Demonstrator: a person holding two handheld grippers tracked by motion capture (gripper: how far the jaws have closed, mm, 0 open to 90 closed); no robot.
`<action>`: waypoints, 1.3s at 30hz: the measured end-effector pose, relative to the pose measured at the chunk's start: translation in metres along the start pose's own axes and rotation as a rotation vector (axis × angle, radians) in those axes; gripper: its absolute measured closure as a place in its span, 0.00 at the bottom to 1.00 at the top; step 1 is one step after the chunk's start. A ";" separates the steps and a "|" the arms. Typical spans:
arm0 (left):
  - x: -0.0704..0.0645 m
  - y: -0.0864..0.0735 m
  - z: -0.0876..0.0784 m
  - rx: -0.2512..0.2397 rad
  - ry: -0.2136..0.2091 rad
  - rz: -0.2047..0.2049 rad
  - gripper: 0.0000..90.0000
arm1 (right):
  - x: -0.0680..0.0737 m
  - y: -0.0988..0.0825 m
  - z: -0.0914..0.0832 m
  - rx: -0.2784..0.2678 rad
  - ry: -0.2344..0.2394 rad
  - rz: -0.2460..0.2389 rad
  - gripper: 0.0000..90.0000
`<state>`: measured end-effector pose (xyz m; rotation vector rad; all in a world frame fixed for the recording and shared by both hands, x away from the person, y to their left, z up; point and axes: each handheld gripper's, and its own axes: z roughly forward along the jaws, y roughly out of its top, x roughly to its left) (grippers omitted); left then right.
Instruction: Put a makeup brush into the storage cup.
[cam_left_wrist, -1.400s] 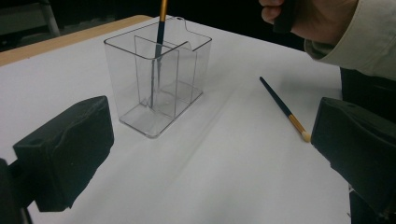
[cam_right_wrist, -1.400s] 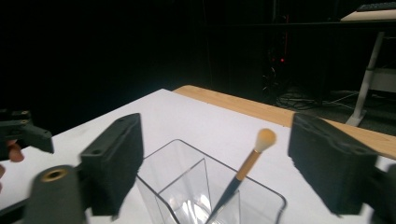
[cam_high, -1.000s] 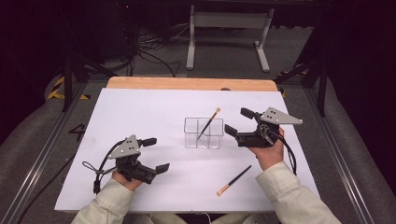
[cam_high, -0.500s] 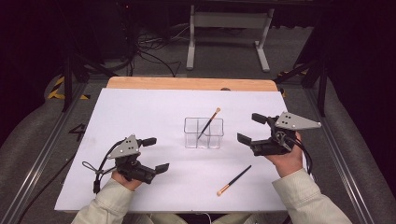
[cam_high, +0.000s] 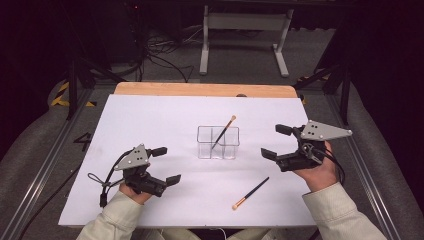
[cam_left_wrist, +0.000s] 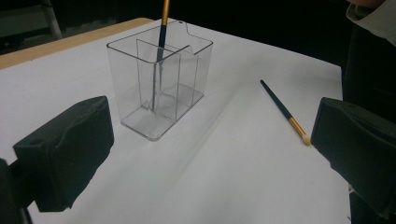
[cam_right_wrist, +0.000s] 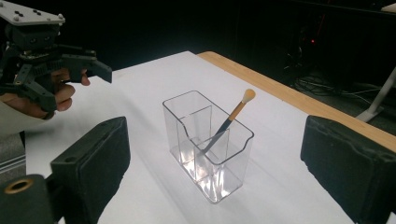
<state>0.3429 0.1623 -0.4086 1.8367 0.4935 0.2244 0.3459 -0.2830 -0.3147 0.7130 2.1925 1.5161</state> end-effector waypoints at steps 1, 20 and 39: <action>0.000 0.000 0.000 0.001 0.000 -0.001 0.00 | 0.000 0.000 0.000 0.002 0.006 -0.002 0.10; 0.002 -0.003 -0.011 -0.012 0.033 -0.012 0.00 | 0.002 0.002 0.007 0.211 0.067 -0.125 0.07; 0.002 -0.009 -0.025 -0.023 0.074 -0.019 0.00 | 0.005 0.003 0.023 0.404 0.140 -0.225 0.07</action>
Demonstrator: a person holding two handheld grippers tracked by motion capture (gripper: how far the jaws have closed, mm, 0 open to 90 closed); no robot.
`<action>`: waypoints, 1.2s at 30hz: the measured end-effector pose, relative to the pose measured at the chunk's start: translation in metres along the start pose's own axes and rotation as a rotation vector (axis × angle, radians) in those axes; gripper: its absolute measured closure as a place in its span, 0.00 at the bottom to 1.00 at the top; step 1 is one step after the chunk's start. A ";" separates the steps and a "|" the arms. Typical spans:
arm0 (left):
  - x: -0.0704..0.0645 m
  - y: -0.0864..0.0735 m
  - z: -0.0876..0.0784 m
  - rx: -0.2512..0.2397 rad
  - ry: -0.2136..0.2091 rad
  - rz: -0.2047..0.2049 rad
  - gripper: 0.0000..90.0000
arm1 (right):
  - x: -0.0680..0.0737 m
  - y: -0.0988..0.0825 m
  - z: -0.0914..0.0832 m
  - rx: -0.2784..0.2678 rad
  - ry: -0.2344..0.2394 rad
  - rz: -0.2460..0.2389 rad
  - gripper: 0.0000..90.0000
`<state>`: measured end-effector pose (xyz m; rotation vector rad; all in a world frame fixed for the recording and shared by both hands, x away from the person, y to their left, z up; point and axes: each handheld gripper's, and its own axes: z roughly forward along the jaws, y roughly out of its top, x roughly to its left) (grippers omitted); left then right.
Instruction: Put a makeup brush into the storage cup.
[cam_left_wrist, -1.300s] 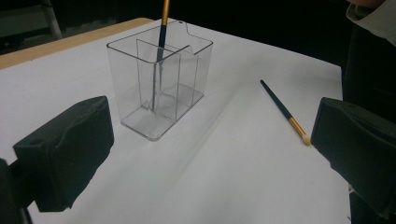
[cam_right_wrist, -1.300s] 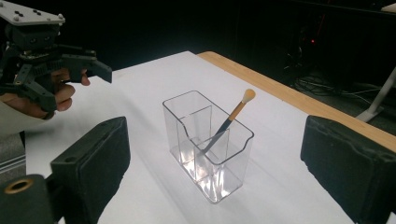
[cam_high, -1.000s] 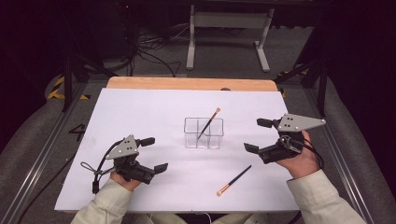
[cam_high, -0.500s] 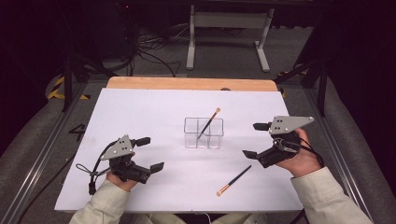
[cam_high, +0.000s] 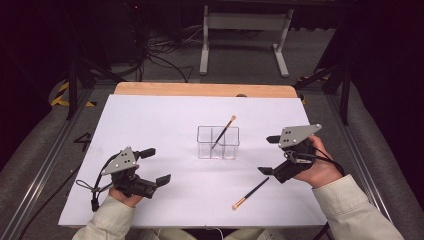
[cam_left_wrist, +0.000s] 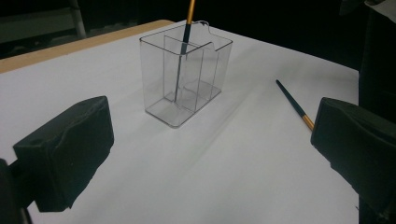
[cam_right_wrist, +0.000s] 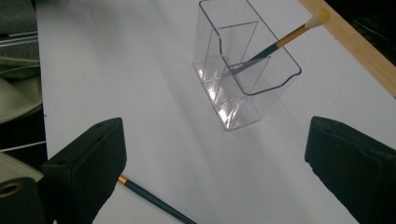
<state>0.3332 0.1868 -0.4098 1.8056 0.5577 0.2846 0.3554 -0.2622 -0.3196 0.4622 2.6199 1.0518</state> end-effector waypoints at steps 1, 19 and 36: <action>0.000 0.000 0.000 -0.006 0.001 -0.002 0.00 | 0.000 0.000 0.001 0.010 0.006 -0.002 0.07; 0.004 -0.002 0.000 -0.063 0.008 -0.017 0.00 | 0.006 -0.003 0.022 0.156 0.068 -0.078 0.07; 0.004 -0.002 0.003 -0.062 0.002 -0.015 0.00 | 0.006 -0.008 0.035 0.244 0.090 -0.094 0.09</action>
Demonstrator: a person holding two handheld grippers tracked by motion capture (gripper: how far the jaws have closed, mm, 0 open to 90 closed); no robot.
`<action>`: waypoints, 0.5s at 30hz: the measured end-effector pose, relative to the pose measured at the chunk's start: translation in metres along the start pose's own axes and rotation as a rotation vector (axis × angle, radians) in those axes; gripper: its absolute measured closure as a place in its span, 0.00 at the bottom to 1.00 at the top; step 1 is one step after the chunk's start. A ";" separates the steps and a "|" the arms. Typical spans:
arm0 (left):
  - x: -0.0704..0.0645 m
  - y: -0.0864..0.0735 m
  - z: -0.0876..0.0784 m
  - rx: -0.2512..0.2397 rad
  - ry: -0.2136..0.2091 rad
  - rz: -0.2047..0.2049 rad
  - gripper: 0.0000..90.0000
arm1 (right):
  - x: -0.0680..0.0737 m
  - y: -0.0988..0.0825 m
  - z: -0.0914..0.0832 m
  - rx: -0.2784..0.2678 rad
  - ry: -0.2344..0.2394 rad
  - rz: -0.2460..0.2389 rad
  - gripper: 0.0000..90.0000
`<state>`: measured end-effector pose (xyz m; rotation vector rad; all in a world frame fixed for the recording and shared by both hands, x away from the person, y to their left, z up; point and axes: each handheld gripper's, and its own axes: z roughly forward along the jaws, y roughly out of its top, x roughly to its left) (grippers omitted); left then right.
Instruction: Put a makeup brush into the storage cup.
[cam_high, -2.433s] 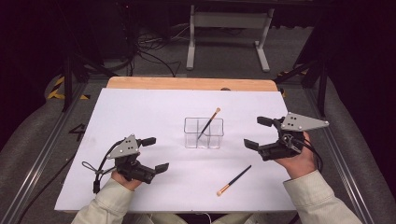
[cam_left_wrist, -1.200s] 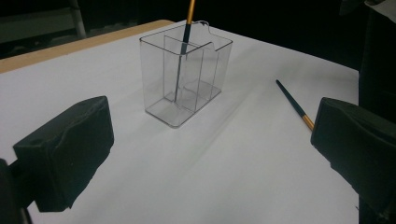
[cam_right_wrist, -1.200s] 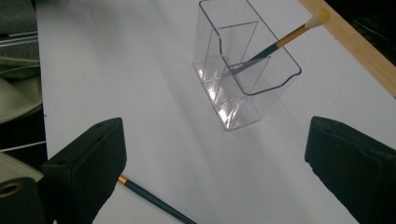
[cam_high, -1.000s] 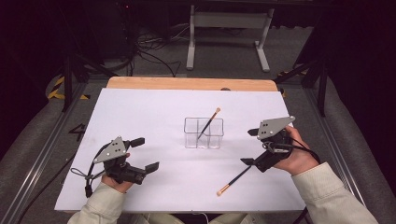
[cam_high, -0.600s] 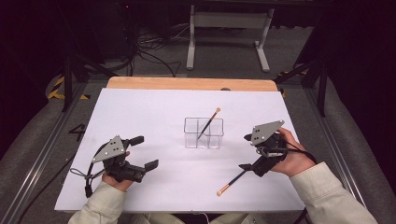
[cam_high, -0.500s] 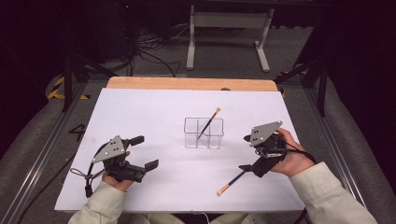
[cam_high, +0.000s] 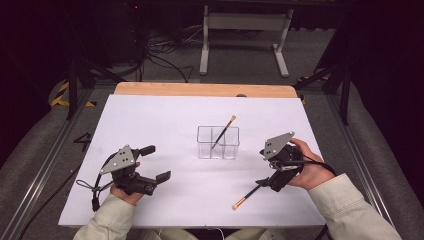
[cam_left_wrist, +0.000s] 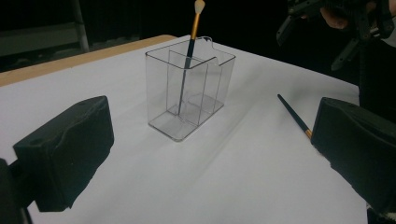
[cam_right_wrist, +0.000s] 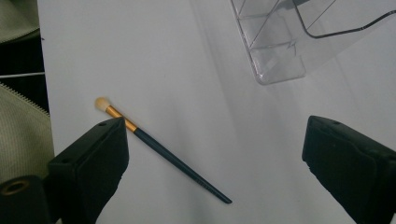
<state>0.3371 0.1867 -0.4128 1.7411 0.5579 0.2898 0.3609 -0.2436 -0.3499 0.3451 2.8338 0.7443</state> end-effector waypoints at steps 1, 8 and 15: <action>0.000 0.000 0.000 0.001 0.000 0.000 0.00 | 0.000 0.000 0.001 0.001 0.007 -0.002 0.10; 0.000 0.000 0.000 -0.001 -0.001 0.001 0.00 | 0.003 -0.001 0.011 0.021 0.032 -0.012 0.12; 0.000 0.000 0.000 -0.003 -0.002 0.006 0.00 | 0.005 -0.002 0.022 0.058 0.062 -0.010 0.12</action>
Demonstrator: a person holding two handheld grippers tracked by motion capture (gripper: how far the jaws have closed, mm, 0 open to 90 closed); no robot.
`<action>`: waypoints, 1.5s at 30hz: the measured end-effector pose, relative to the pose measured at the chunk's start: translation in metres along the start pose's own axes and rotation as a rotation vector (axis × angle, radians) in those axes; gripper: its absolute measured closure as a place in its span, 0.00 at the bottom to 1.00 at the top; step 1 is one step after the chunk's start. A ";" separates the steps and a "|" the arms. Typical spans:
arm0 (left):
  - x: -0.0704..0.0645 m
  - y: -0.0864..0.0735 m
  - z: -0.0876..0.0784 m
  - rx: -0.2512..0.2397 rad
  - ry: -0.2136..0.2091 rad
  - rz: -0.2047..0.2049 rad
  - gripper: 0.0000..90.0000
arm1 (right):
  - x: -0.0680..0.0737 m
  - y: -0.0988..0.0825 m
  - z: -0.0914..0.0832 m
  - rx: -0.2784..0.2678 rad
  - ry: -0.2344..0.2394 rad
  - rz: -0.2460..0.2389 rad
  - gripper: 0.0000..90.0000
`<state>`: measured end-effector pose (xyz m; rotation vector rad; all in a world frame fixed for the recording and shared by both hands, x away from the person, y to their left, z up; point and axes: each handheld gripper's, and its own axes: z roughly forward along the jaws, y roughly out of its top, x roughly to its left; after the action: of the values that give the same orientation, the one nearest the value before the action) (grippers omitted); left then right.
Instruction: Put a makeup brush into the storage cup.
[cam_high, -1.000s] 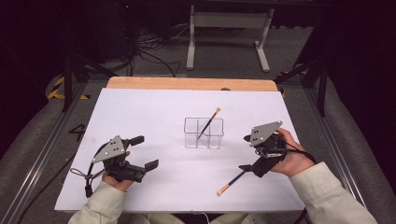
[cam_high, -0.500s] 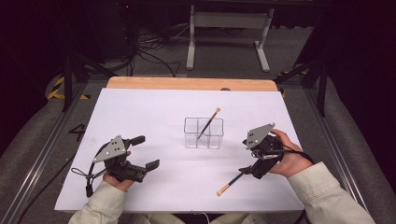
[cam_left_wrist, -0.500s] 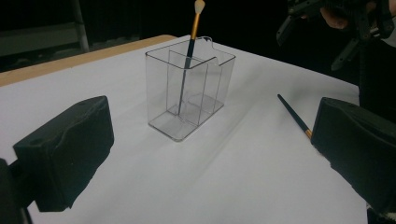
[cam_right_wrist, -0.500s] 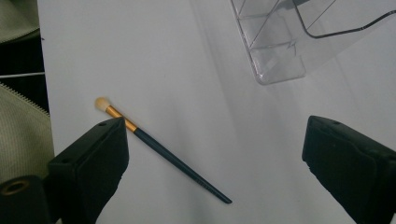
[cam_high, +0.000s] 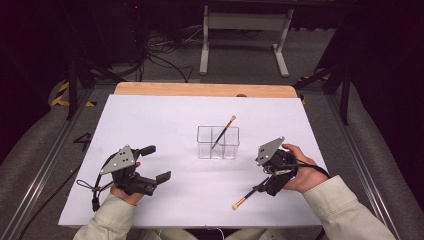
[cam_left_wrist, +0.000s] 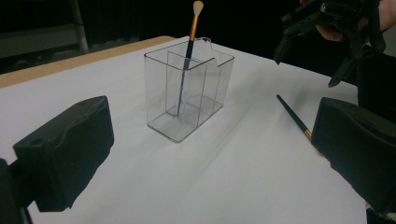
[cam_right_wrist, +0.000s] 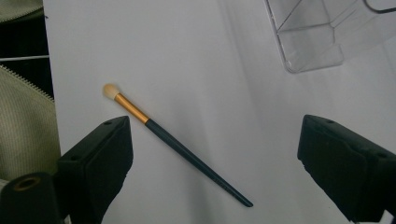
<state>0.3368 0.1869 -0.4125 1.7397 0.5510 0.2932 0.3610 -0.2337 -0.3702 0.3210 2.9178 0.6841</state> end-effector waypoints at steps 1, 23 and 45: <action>0.000 0.000 0.000 0.000 0.000 0.000 0.00 | 0.000 0.000 0.002 0.002 0.001 0.002 0.12; 0.000 0.000 0.000 -0.004 -0.003 0.003 0.00 | 0.003 -0.001 0.022 0.072 0.047 0.008 0.15; 0.000 0.000 0.000 -0.001 -0.009 -0.006 0.00 | 0.006 -0.011 0.047 0.123 0.079 0.007 0.29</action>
<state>0.3373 0.1867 -0.4125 1.7374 0.5491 0.2813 0.3616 -0.2223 -0.4175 0.3240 3.0420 0.5306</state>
